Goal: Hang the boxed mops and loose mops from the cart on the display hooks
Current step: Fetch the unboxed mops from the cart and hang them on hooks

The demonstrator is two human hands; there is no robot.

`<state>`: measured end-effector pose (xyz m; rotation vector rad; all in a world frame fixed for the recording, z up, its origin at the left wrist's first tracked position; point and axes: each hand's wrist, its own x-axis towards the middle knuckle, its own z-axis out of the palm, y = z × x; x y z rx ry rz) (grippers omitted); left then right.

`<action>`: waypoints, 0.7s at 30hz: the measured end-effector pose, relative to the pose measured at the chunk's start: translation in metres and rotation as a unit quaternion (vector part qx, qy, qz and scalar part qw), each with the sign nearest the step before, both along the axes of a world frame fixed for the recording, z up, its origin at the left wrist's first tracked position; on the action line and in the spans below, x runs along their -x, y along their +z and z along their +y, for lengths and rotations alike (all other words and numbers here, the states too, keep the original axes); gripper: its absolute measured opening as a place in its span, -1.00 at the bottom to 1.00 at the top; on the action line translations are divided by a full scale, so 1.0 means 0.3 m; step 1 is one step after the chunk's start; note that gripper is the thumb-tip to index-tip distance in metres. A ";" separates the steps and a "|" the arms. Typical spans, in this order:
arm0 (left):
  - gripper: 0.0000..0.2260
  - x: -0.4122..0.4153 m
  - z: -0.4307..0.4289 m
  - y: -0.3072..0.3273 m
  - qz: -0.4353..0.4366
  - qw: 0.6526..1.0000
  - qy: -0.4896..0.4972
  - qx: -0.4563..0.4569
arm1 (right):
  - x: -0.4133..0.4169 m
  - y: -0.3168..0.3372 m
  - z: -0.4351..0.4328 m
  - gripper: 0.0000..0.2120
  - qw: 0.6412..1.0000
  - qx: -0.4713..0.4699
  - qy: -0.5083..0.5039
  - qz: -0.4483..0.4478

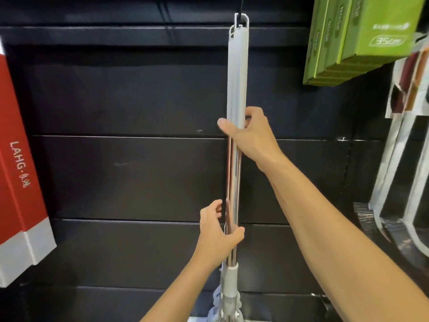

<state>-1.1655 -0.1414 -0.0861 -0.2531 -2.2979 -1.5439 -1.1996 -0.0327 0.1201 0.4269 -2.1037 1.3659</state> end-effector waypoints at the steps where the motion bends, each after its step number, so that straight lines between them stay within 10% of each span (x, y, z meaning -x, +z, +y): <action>1: -0.19 0.008 0.004 0.003 -0.026 0.999 -0.019 0.010 | 0.007 -0.030 -0.006 -0.36 1.000 -0.012 0.008 -0.021; 21: -0.10 0.096 0.047 -0.032 -0.074 0.992 -0.100 -0.035 | 0.049 -0.159 -0.052 -0.46 0.994 0.039 0.050 -0.091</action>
